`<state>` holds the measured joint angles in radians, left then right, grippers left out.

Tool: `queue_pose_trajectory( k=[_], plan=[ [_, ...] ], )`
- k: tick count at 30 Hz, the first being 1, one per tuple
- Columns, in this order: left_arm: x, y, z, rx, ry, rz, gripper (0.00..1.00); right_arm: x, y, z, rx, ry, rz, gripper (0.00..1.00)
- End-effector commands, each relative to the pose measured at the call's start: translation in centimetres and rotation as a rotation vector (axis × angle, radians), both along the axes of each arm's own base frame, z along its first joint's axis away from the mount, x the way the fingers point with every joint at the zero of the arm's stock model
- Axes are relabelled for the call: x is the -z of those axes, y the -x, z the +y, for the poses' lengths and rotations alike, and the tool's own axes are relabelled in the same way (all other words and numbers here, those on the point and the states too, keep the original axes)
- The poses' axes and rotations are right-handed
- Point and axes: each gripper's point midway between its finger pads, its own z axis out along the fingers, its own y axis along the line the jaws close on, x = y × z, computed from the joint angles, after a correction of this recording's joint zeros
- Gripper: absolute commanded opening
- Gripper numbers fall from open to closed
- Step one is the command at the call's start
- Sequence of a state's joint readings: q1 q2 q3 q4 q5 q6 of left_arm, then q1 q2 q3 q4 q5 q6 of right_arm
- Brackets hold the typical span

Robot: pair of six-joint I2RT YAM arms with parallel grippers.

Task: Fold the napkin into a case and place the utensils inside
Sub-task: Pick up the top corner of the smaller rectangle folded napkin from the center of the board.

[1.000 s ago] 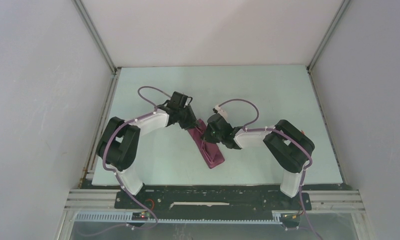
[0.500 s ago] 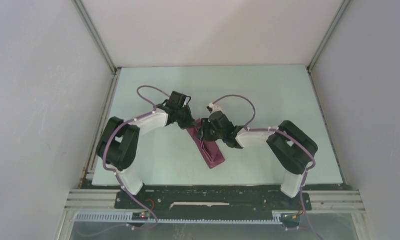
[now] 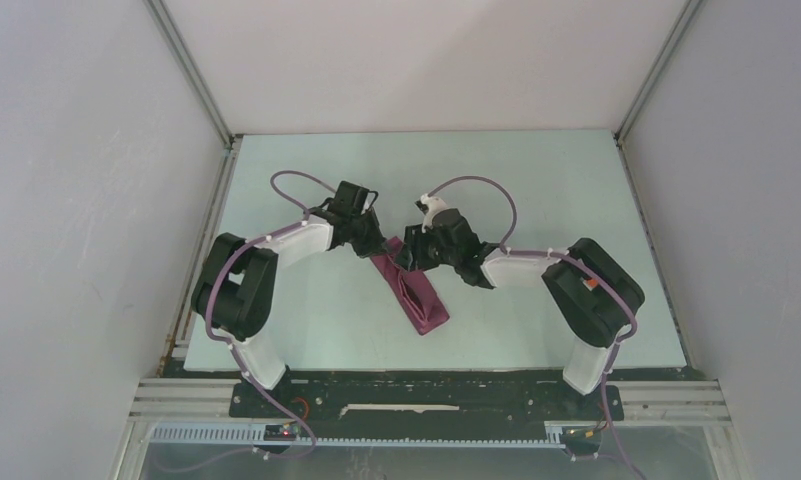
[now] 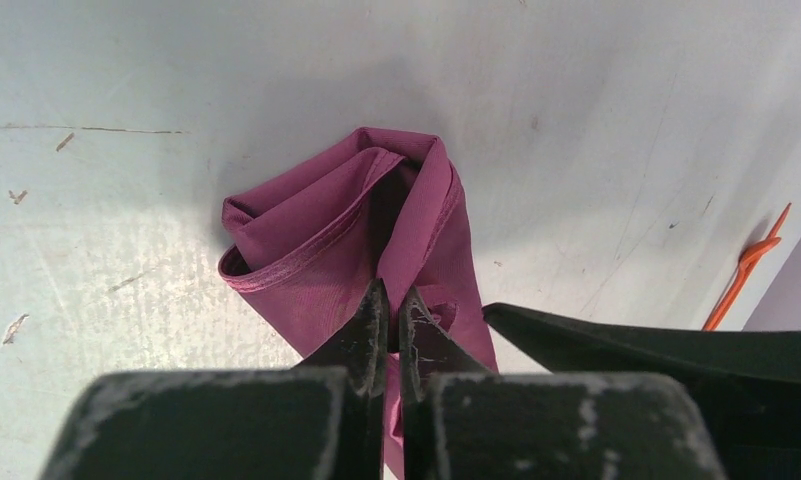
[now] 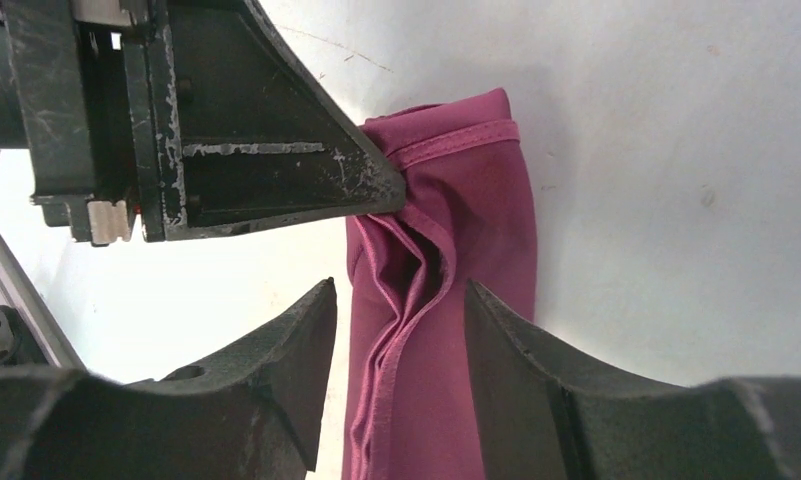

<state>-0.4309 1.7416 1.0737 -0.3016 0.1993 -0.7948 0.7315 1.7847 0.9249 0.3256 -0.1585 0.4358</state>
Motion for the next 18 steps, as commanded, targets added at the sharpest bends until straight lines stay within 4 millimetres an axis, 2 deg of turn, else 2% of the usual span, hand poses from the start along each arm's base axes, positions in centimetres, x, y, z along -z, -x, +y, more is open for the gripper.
queue_pose_trajectory(
  k=[1,7,11,18],
  plan=[
    [-0.9,-0.5,0.0,0.023,0.012,-0.033,0.0,-3.1,-1.7,0.5,-0.047,-0.059,-0.077,0.58],
    [-1.3,-0.6,0.0,0.024,0.027,-0.039,0.0,-3.3,-2.2,1.7,-0.112,-0.097,-0.085,0.59],
    [-1.4,-0.7,0.1,0.019,0.033,-0.043,0.05,-2.5,-2.3,2.6,-0.126,-0.111,-0.04,0.58],
    [-1.2,-0.9,0.4,0.015,0.038,-0.041,0.05,-1.6,-1.9,3.1,-0.104,-0.138,0.008,0.58]
  ],
)
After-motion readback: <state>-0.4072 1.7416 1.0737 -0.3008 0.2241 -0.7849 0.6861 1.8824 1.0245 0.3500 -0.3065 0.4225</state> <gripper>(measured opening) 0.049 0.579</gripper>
